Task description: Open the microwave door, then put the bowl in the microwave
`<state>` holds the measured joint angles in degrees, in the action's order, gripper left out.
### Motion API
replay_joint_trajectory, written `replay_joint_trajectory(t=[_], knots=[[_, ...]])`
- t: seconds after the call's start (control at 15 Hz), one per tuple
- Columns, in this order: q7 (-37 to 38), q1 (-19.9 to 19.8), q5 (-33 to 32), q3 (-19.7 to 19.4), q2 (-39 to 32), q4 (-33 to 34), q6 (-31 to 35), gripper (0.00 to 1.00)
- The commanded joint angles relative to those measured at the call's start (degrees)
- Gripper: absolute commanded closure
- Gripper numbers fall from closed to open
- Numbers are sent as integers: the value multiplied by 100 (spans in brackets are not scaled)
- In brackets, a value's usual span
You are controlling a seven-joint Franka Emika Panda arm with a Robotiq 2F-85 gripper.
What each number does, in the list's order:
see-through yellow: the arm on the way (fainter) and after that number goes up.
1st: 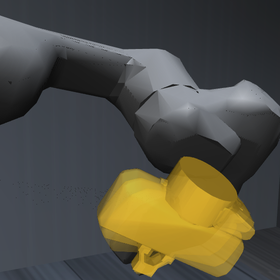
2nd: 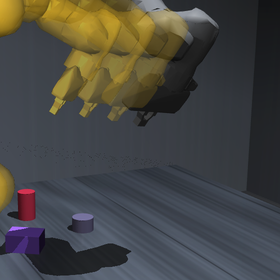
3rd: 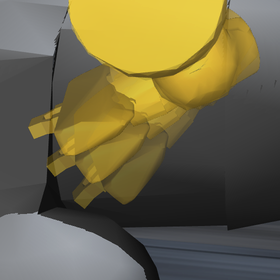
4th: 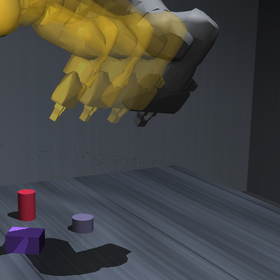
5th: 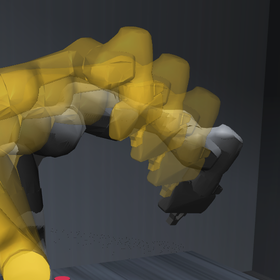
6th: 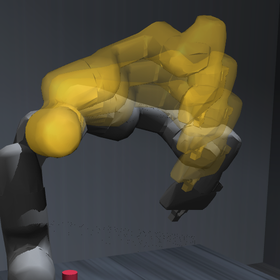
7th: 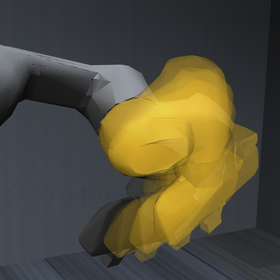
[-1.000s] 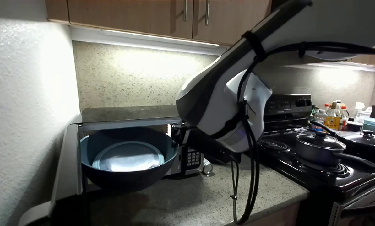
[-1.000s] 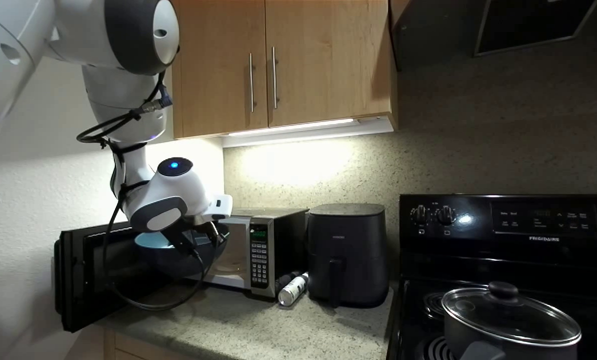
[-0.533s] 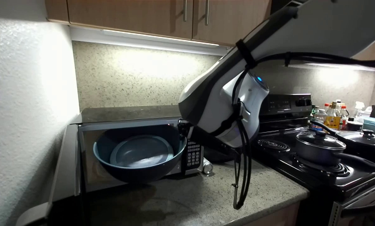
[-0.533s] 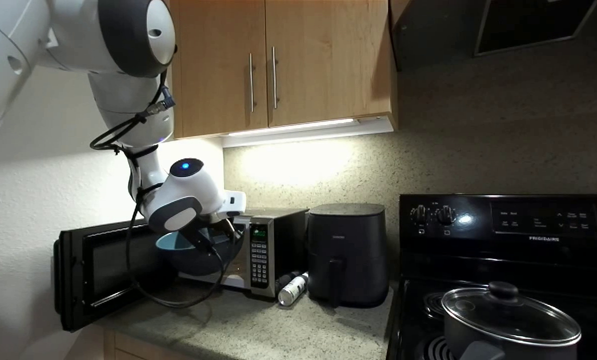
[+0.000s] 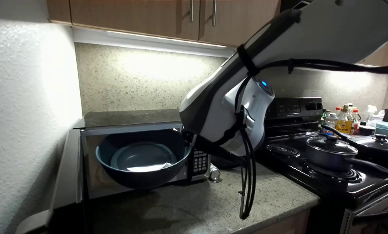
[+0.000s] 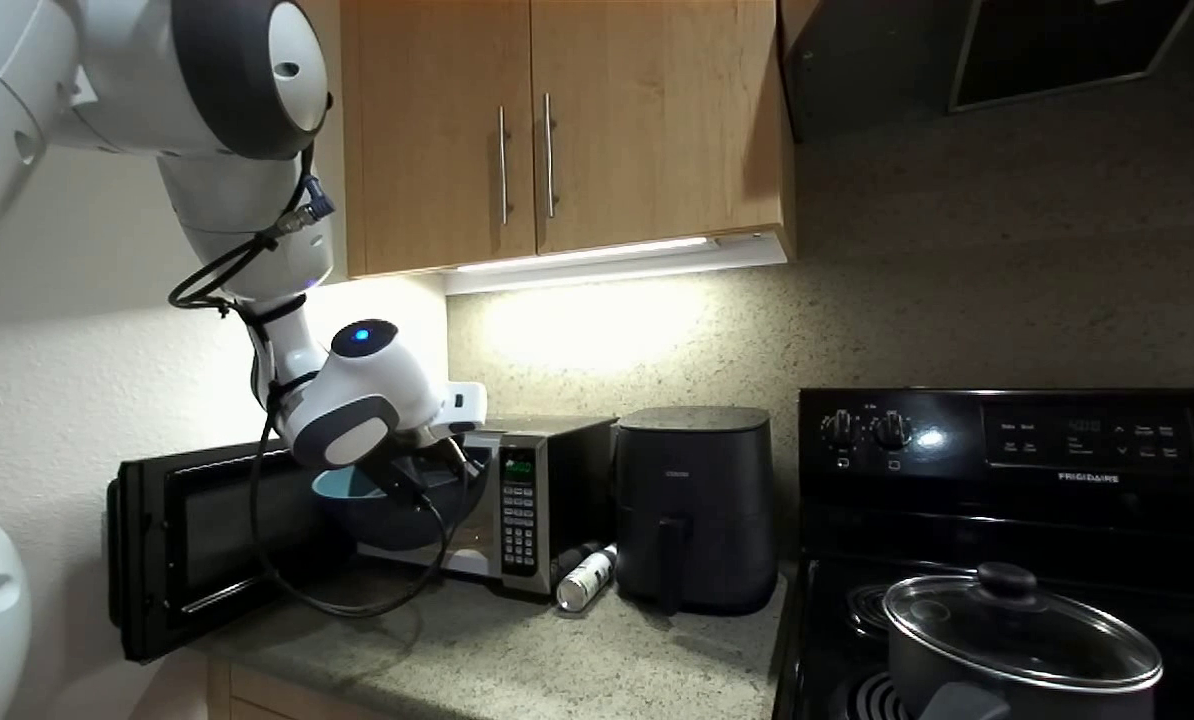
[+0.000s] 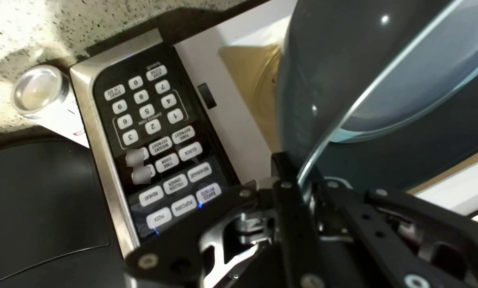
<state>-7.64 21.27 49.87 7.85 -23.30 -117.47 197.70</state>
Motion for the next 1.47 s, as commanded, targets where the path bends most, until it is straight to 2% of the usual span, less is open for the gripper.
replay_joint_trajectory(t=[0.0, 0.2, 0.53, 0.87, 0.93, 1.0, 1.13, 1.2, 1.4], knots=[[-6, 8, -12, -2, -71, 21, 42, 92], [-6, 102, 60, -104, -283, 82, 158, 92], [203, 965, 106, -1087, -688, 788, 112, 92], [776, 2041, 492, -2374, -1415, 1846, 125, 92], [834, 2019, 598, -2318, -1512, 1841, 303, 92], [911, 2426, 874, -2833, -1648, 1951, 21, 92], [832, 2603, 1285, -2953, -1678, 1698, 19, 92], [680, 2418, 928, -2654, -1496, 1641, -12, 92], [780, 2622, 1188, -2730, -1645, 1672, 74, 92]])
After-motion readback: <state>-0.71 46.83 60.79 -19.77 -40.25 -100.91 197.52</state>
